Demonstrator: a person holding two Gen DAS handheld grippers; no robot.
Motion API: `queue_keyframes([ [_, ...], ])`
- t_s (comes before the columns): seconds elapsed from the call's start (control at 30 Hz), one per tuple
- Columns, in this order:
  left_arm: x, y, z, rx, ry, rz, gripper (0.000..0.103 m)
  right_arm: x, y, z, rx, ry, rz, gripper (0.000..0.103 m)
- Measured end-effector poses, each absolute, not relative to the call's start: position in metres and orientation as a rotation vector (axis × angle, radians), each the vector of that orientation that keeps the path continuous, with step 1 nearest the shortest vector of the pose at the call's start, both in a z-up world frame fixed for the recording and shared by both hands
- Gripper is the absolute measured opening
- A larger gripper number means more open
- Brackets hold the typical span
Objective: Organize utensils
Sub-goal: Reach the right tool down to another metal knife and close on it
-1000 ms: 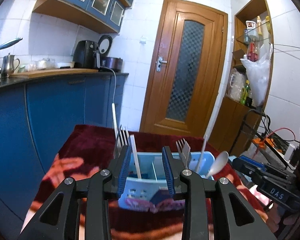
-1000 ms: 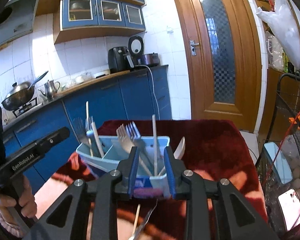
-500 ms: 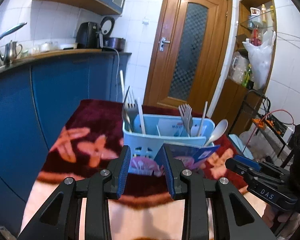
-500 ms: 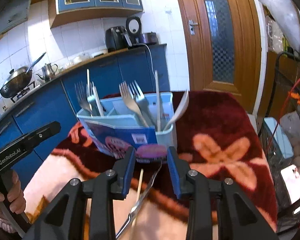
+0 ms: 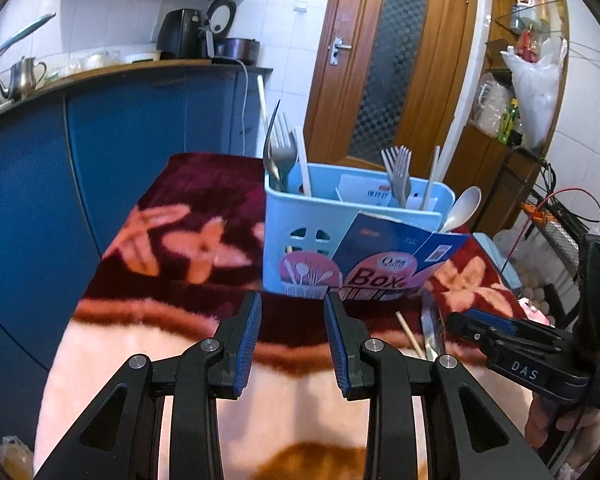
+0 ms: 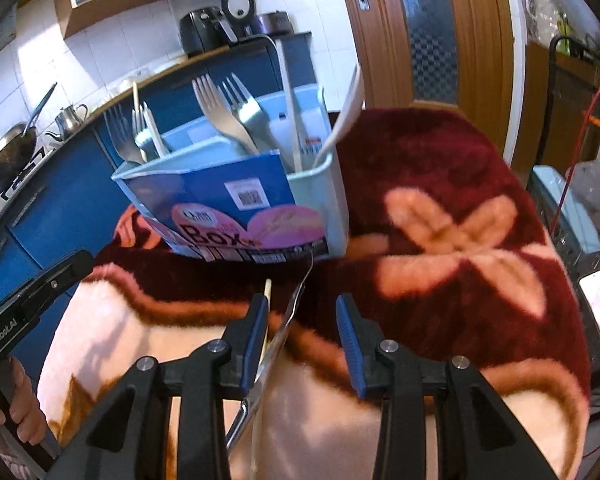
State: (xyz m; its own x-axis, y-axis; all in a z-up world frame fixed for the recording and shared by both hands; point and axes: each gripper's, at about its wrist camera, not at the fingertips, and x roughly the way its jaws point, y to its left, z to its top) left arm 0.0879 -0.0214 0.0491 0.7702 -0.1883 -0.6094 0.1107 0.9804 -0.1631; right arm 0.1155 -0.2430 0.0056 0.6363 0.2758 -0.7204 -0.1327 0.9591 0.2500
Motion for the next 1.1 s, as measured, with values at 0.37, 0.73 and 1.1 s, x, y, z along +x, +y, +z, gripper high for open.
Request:
queue_keyframes([
  [0.37,0.093,-0.020,0.040,-0.128,0.706,-0.166,0.033,0.134,-0.237,-0.010,0.225,0.938,0.253,0.038],
  [0.73,0.095,-0.021,0.034,-0.135,0.725,-0.173,0.033,0.135,-0.247,-0.014,0.289,0.958,0.251,0.006],
  [1.1,0.092,-0.038,0.037,-0.121,0.741,-0.211,0.033,0.099,-0.259,0.024,0.332,0.820,0.303,0.004],
])
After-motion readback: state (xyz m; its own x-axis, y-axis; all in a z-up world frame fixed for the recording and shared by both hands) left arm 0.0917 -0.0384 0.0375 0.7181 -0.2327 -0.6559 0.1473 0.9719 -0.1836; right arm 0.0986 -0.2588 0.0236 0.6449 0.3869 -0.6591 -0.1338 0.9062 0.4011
